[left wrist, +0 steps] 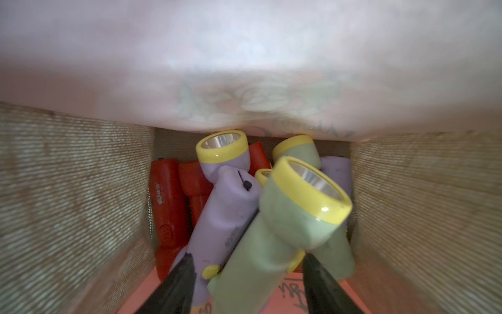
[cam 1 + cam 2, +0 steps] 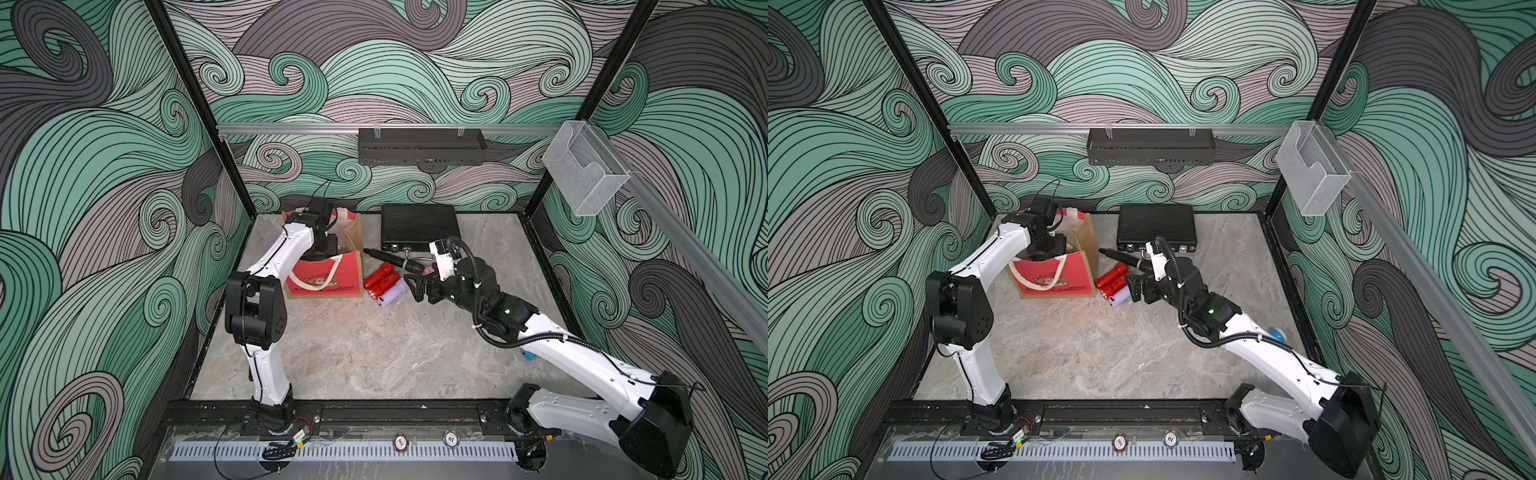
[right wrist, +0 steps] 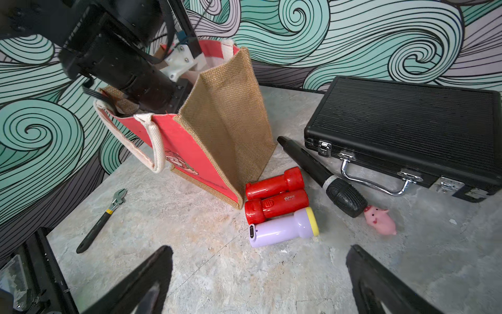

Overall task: Put the flashlights into the tote bags
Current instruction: Place the flashlight in the canvas bag, then pick up the flashlight from the center of the board.

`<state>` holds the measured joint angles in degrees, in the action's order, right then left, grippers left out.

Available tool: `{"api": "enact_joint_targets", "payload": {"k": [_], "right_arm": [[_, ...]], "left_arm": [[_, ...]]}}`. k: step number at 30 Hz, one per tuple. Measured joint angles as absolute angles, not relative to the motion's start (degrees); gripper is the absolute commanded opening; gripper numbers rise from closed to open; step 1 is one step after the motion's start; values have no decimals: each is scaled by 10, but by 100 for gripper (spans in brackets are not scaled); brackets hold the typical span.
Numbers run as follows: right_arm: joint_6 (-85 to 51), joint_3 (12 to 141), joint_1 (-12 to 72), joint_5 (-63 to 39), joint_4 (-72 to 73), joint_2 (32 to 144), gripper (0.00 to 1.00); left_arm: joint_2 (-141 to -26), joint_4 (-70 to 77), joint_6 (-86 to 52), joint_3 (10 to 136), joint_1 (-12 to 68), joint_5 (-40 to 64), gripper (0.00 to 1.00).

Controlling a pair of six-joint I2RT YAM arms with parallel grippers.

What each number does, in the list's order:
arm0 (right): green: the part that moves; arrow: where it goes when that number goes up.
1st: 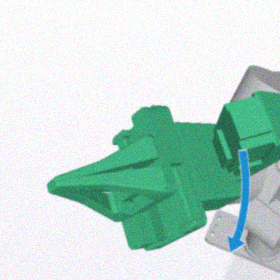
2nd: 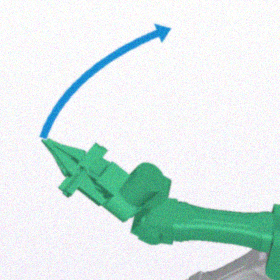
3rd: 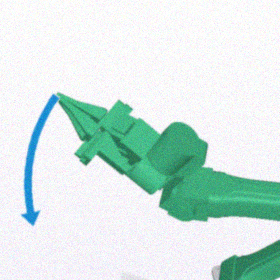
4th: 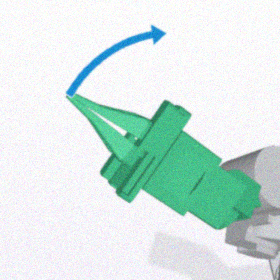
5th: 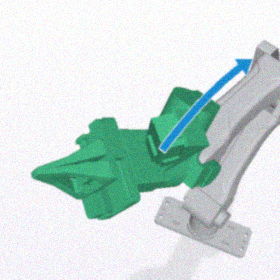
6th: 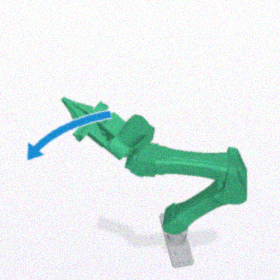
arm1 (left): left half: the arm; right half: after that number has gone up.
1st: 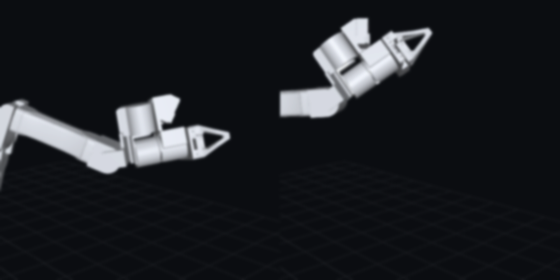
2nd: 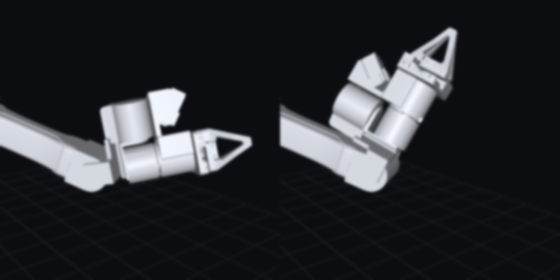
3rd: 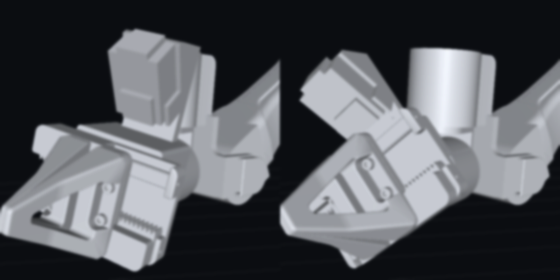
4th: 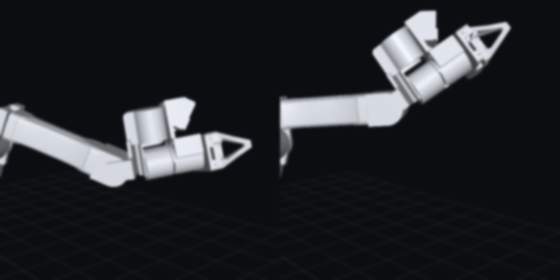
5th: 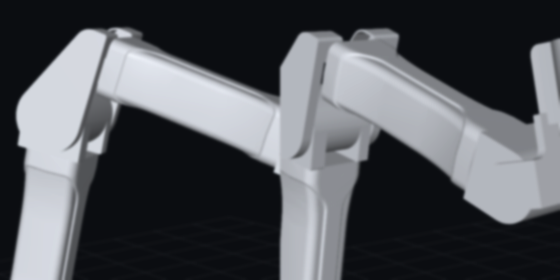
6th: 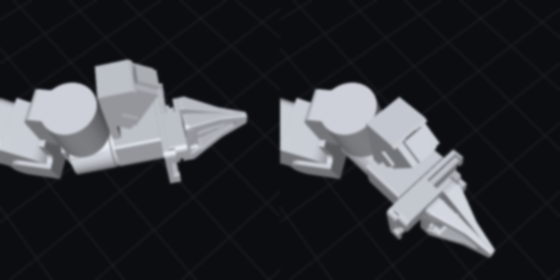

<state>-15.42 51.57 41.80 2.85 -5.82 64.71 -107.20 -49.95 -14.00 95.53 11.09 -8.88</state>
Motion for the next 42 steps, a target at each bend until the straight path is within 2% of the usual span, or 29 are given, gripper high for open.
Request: {"api": "enact_joint_targets", "payload": {"k": [5,8,9,14,18,24,30,35,42], "right_arm": [[-168,532,411,64,-135,615,99],[-184,539,399,85,-189,592,99],[-192,541,394,92,-208,585,99],[-243,546,357,107,-298,569,99],[-291,529,295,87,-354,565,99],[-337,507,168,30,-424,565,99],[-350,505,51,-1,-476,556,99],[-350,495,-58,-16,-499,547,99],[-337,472,-175,-37,-491,587,99]], "left_arm": [[-1027,-488,-139,955,110,-81,81],[-988,-467,-138,951,110,-60,97],[-972,-456,-139,946,110,-54,99],[-873,-397,-140,889,110,-37,99],[-831,-374,-140,882,110,-20,99],[-769,-286,-172,819,114,93,99],[-759,-197,-211,769,166,198,99],[-759,-166,-212,744,216,231,98],[-759,-129,-216,735,223,260,99]]}}
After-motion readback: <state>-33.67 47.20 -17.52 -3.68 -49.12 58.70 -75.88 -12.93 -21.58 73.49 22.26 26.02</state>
